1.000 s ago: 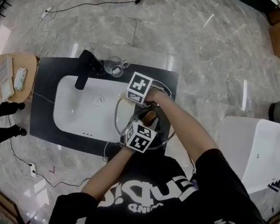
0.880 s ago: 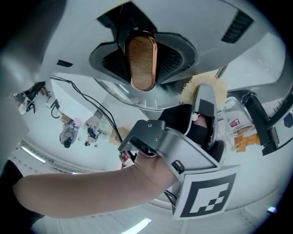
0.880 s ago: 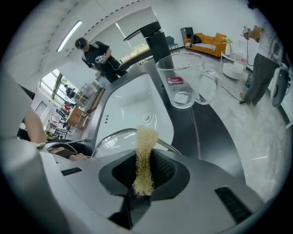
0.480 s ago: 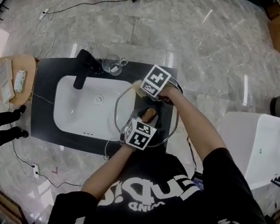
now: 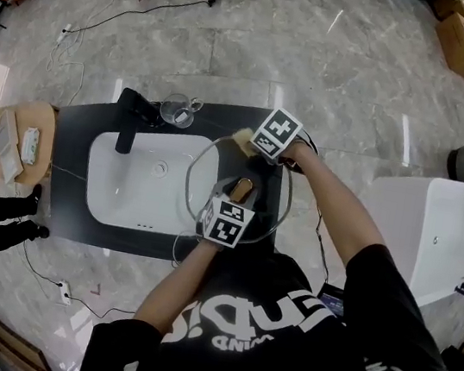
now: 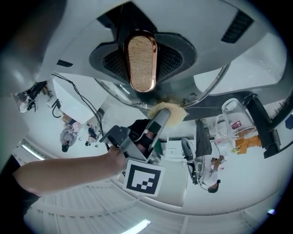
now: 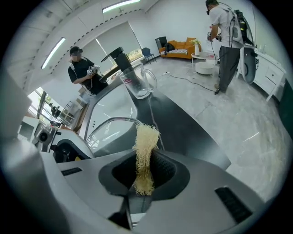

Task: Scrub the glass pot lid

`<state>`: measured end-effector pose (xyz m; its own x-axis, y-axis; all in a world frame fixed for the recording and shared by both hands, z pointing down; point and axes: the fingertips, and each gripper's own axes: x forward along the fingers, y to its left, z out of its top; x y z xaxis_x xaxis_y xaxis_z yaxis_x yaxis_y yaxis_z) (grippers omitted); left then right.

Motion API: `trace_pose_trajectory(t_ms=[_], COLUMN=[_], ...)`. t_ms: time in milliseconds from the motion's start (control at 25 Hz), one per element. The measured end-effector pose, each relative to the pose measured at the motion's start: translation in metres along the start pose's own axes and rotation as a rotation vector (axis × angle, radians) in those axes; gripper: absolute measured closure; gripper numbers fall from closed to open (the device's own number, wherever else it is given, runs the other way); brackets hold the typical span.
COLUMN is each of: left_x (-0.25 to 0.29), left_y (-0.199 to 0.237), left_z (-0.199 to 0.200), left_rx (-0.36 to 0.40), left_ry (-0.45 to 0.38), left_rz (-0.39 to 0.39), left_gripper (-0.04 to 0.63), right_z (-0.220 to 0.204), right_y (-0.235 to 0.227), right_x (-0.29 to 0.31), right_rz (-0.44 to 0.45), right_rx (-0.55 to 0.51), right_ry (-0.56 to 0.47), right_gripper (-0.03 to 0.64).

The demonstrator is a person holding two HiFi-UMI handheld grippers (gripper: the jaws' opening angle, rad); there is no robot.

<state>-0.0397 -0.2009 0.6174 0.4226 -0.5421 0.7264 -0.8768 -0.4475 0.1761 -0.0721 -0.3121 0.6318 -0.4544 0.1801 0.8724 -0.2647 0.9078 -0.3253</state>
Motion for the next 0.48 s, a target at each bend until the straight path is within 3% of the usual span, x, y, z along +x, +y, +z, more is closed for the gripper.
trace_pose_trajectory(t_ms=[480], left_x=[0.005], left_y=[0.001], left_z=[-0.003], left_rx=[0.009], left_ry=[0.009], left_rz=[0.001], left_gripper=[0.414], right_z=[-0.043], right_y=[-0.018], right_x=[-0.019], right_rz=[-0.056], right_rx=[0.048], right_ry=[-0.046], right_gripper=[0.569])
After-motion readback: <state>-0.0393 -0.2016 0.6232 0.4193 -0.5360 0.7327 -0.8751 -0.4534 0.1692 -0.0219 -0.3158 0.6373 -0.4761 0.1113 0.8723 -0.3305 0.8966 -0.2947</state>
